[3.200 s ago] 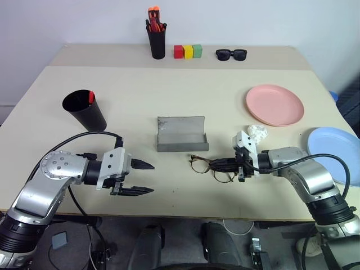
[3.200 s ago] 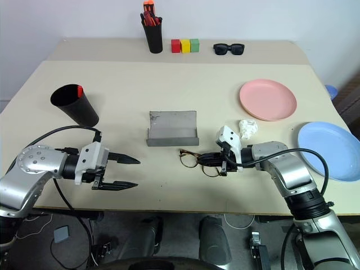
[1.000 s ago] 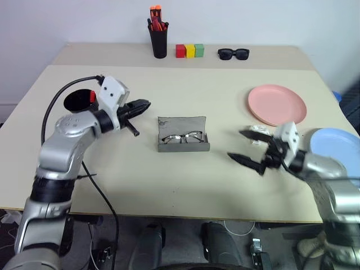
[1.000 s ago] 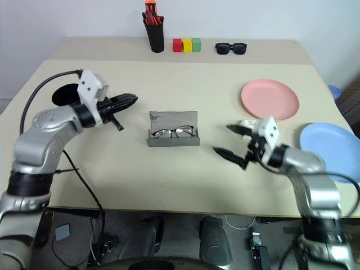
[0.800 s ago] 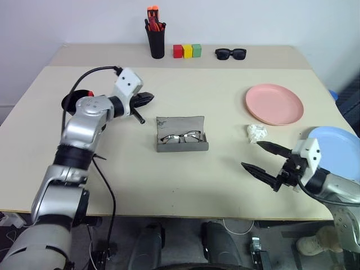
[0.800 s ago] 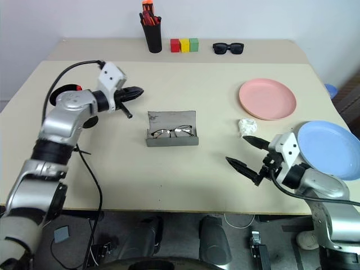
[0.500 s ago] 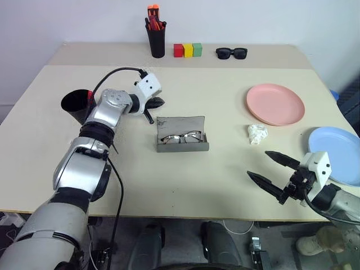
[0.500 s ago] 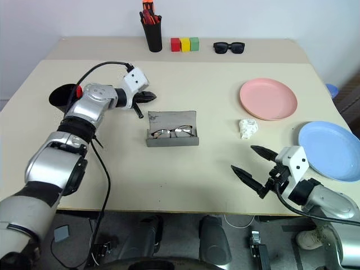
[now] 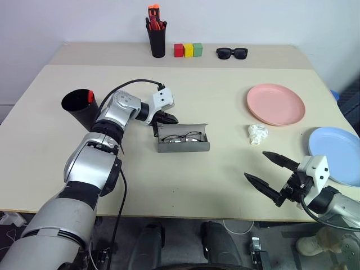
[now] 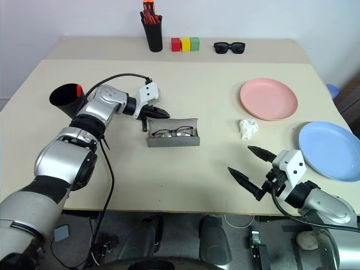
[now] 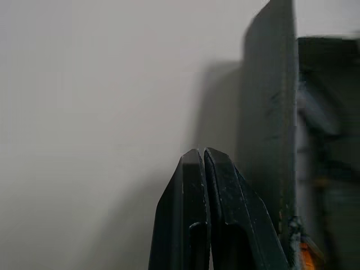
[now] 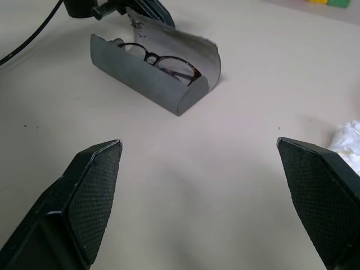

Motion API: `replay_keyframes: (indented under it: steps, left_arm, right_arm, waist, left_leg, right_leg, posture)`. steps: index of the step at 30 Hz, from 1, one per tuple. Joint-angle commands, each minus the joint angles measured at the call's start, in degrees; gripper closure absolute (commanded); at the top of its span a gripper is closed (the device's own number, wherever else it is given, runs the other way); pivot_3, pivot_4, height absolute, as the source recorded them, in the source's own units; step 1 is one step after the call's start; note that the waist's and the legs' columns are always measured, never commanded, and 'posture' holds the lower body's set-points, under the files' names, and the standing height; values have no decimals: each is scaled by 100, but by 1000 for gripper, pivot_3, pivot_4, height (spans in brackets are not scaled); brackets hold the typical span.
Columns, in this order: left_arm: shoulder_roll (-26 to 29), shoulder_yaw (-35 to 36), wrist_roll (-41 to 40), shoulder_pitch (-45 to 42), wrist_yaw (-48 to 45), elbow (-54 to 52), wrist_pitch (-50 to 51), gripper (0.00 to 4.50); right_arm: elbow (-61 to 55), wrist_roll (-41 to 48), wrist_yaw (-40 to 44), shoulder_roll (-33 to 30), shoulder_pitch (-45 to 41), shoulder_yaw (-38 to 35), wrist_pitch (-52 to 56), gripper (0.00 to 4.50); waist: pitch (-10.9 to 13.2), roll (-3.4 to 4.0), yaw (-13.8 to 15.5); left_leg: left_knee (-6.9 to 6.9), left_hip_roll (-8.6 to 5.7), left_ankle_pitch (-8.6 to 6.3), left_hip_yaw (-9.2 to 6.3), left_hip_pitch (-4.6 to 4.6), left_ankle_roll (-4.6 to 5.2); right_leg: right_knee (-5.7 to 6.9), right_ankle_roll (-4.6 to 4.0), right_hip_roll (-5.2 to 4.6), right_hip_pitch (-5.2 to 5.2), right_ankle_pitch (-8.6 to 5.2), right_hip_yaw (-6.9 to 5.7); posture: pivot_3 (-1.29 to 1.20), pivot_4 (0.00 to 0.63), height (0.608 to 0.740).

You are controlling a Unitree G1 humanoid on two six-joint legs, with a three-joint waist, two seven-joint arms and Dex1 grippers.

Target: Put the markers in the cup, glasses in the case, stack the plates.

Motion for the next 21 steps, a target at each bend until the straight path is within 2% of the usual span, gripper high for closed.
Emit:
replay_keyframes:
  steps: [1, 5, 8, 10, 15, 18, 21]
  left_arm:
    - [351, 152, -340, 412, -759, -1098, 352, 4437]
    - [686, 114, -551, 1156, -1034, -2647, 1036, 4437]
    - [920, -126, -664, 2183, -1142, -4040, 1791, 4437]
    - [1009, -220, -680, 2538, -1096, -4523, 2058, 4437]
    - [753, 418, -1030, 2565, -25, -5150, 2269, 4437]
    - [823, 685, -1584, 2610, 11, -5934, 2817, 4437]
    - [789, 692, -2075, 2728, 42, -6791, 3408, 4437]
  right_arm:
    - [-64, 79, -9, -71, -61, -51, -71, 0]
    - [-28, 111, -16, -98, -129, -35, -3, 0]
    - [75, 95, -97, -134, -304, 55, 125, 0]
    - [127, 65, -136, -142, -372, 87, 159, 0]
    - [371, -89, -603, -82, -629, -159, 162, 0]
    - [642, -171, -1062, -39, -664, -569, 210, 0]
    - [1208, -692, -1522, -53, -596, -889, -87, 0]
  waist:
    - [-1, 2, -21]
    - [-1, 5, -22]
    - [-6, 11, -9]
    - [-11, 13, -3]
    - [-13, 14, 57]
    - [-11, 12, 20]
    - [-11, 14, 15]
  left_leg:
    - [-1, 0, 0, 0, 1, 0]
    - [-7, 4, 0, -2, 5, 0]
    - [2, 4, 0, -4, 6, 0]
    - [-3, 5, -1, -3, 25, 1]
    - [12, 4, -2, -8, 32, 3]
    - [10, 3, -2, -8, 23, 4]
    - [-1, 3, -3, -7, 18, 4]
  right_leg:
    - [1, 0, 0, 0, 0, 1]
    - [7, -2, 2, -2, 0, 1]
    - [8, -3, 2, 5, 1, 1]
    - [2, -4, 0, 22, 0, 1]
    - [3, -8, 1, 37, 1, -3]
    - [3, -7, 1, 29, 2, -2]
    - [2, -7, 1, 18, 1, -1]
  posture:
    - [0, 150, 740]
    - [0, 150, 740]
    - [0, 150, 740]
    - [0, 150, 740]
    - [0, 150, 740]
    - [0, 150, 740]
    - [0, 150, 740]
